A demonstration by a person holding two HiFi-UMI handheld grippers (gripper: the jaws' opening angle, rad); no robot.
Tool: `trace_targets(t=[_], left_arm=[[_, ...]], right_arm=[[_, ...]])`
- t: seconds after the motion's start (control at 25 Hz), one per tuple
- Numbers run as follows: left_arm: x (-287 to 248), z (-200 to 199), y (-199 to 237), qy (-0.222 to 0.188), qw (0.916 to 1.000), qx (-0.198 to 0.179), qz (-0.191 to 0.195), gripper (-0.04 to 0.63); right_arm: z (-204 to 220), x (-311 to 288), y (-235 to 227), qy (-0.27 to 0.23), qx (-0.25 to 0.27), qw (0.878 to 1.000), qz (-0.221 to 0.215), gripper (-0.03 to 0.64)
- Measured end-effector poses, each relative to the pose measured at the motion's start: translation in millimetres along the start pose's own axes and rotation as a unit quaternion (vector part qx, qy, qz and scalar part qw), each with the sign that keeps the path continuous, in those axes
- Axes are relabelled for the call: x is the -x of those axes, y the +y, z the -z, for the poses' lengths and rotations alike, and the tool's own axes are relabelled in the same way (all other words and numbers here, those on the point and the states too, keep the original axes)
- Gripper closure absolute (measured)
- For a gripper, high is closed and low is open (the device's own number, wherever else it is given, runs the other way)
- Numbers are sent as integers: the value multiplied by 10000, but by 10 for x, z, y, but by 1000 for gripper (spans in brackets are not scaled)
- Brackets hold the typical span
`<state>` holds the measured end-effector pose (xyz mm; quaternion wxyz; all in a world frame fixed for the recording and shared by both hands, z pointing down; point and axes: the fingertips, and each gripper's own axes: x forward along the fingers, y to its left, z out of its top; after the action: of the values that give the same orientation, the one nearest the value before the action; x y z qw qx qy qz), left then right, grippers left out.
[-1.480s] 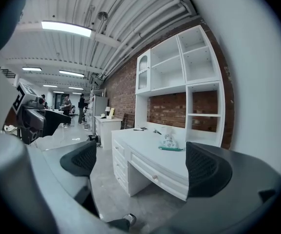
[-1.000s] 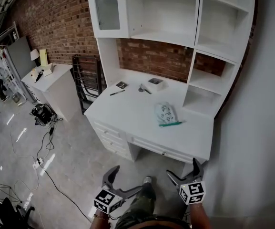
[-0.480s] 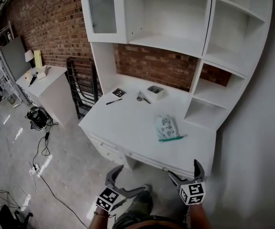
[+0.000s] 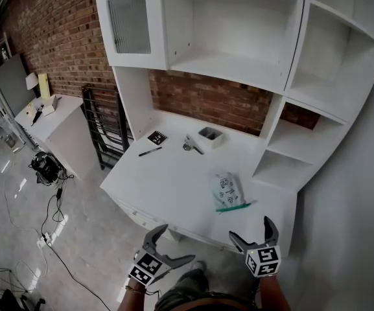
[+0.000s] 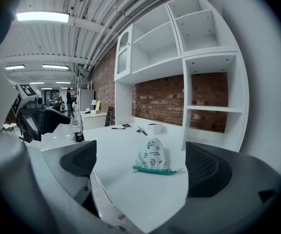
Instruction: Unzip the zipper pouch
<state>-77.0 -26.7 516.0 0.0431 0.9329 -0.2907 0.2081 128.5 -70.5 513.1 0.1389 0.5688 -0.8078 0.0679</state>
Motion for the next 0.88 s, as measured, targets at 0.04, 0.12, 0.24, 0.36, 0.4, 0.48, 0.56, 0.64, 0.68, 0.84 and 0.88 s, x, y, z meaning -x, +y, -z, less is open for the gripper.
trace_targets(t=[0.04,0.12,0.24,0.36,0.4,0.48,0.56,0.64,0.68,0.84,0.88], left_arm=[[-65,-10,53,19,10000,-43,38,29],[-206,-25,138,2,9999,-15,149,29],[-400,-37,194,-72,9991,133,387,31],[-584,-41,301,-96,9989,100,454,46],[-647,-41,346,-94,9988,86,470,58],[-755,-42,424,-90,9986,62,526,66],[-831,-42,468,-116,9982,72,580,68],[-894,-23,495,-143,9978,110,633,71],[-923,-8,509,-133,9976,115,666,75],[-1002,14,523,-25,9972,-37,751,114],[-1010,18,522,-20,9972,-48,742,118]], right_arm=[[-11,-70,-49,13,-29,10000,17,52],[-15,-212,-136,63,-80,9999,45,52],[5,-392,-202,169,-139,9998,32,52],[22,-575,-278,248,-173,9995,14,52],[18,-640,-310,254,-196,9995,19,52],[2,-758,-363,244,-233,9994,42,52],[-3,-840,-402,256,-241,9994,64,52],[3,-903,-429,274,-272,9992,49,54],[5,-935,-433,277,-295,9992,29,54],[34,-981,-435,345,-313,9989,-4,55],[51,-972,-443,368,-324,9988,15,55]])
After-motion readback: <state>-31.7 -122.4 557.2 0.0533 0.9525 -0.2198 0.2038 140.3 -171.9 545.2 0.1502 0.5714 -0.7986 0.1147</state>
